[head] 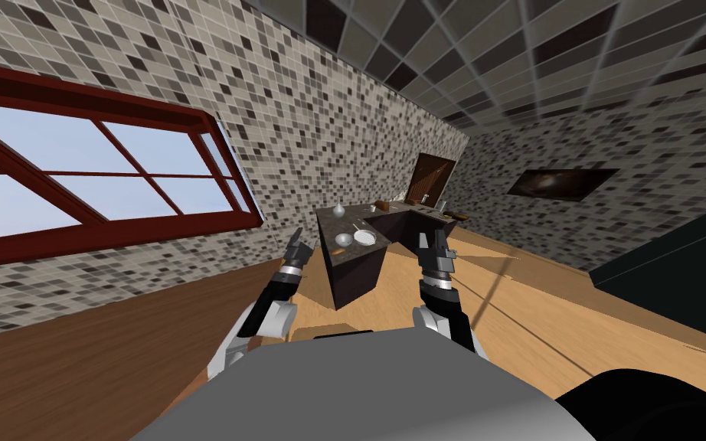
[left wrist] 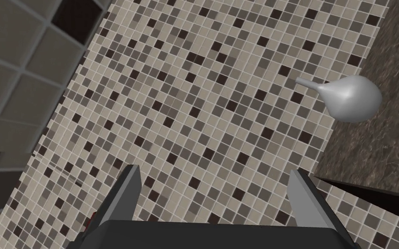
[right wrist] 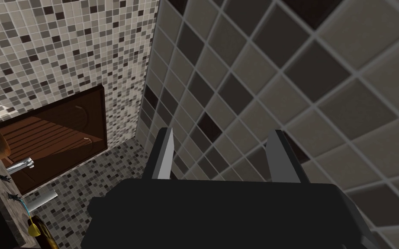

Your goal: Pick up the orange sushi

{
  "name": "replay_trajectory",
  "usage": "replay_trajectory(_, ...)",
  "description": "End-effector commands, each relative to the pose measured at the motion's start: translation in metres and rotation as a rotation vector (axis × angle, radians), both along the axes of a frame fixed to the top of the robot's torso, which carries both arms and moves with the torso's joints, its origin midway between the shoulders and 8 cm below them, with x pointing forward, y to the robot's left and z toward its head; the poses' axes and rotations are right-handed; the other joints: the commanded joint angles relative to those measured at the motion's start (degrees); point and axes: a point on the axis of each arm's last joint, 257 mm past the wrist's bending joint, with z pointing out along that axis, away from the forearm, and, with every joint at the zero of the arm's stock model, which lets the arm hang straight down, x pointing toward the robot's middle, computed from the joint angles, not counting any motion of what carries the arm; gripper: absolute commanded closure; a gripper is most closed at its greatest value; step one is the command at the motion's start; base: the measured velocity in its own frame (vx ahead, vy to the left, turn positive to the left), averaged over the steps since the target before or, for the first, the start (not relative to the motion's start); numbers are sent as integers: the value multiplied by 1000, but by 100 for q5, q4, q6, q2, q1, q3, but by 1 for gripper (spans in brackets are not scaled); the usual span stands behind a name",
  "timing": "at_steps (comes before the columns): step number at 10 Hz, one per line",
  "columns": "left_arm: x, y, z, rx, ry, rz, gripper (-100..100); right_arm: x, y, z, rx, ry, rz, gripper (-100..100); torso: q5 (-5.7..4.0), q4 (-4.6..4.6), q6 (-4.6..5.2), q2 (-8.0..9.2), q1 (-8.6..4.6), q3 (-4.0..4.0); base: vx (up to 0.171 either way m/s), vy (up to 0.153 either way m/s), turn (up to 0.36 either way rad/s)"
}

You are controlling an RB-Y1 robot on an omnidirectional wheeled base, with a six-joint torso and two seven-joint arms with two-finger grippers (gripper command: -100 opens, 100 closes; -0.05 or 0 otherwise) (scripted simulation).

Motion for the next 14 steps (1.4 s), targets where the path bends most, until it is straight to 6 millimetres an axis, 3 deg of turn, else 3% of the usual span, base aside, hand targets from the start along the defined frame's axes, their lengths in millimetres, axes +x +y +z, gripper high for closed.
replay_trajectory(1,4,-5,-8,-21,43,-21,-100,0,0,0,0,0,0,0,0,0,0,0,0,0,4,54,-8)
replay_trajectory(6,22,-39,-27,-150,183,-142,-100,0,0,0,0,0,0,0,0,0,-1,1,-4,1,5,55,-9)
replay_trajectory(8,24,-40,-37,-143,220,-139,-100,0,0,0,0,0,0,0,-1,0,-1,1,-8,0,9,30,-7)
replay_trajectory(14,37,-77,-64,-249,393,-244,-100,0,0,0,0,0,0,0,-3,0,-1,1,-16,0,14,34,-15)
